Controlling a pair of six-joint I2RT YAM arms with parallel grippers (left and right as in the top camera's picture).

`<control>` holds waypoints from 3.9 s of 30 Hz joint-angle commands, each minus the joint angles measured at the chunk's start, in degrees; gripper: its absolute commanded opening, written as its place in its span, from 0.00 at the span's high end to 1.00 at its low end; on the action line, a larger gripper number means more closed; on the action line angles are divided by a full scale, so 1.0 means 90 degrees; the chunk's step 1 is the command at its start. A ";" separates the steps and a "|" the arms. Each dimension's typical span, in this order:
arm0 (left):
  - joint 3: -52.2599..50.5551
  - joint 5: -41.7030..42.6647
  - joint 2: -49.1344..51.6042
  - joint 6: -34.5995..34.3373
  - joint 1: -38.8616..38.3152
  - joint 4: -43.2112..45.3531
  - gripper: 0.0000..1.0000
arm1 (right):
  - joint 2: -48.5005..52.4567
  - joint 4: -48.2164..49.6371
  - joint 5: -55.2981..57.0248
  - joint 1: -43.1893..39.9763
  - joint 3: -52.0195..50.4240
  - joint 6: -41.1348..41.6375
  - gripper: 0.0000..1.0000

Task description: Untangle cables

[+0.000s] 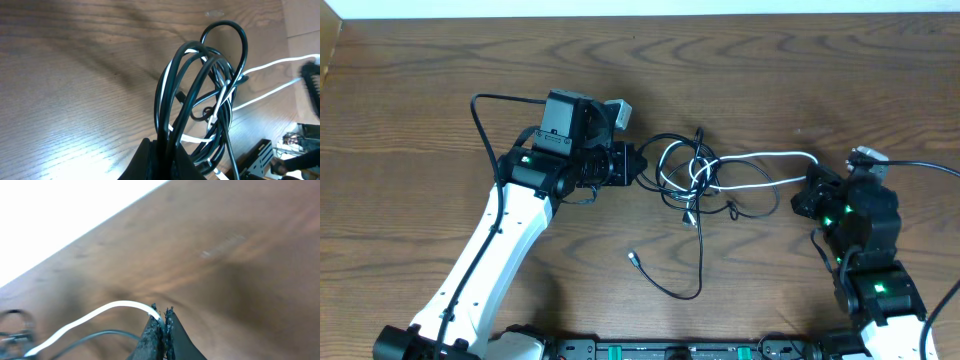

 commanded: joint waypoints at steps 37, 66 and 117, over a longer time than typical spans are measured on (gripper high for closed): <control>0.0029 -0.0287 -0.0058 -0.3500 -0.0398 0.0867 0.92 | -0.0634 -0.0255 -0.3949 0.0083 0.0148 0.0138 0.33; 0.0029 -0.0602 -0.0058 -0.9491 -0.0398 0.0848 0.92 | -0.0075 -0.0872 -0.3553 0.2220 0.0109 0.2482 0.59; 0.0029 -0.0534 -0.0058 -0.9122 -0.0563 0.0408 0.92 | 0.2822 0.2166 -0.1620 0.3560 0.0109 0.4197 0.99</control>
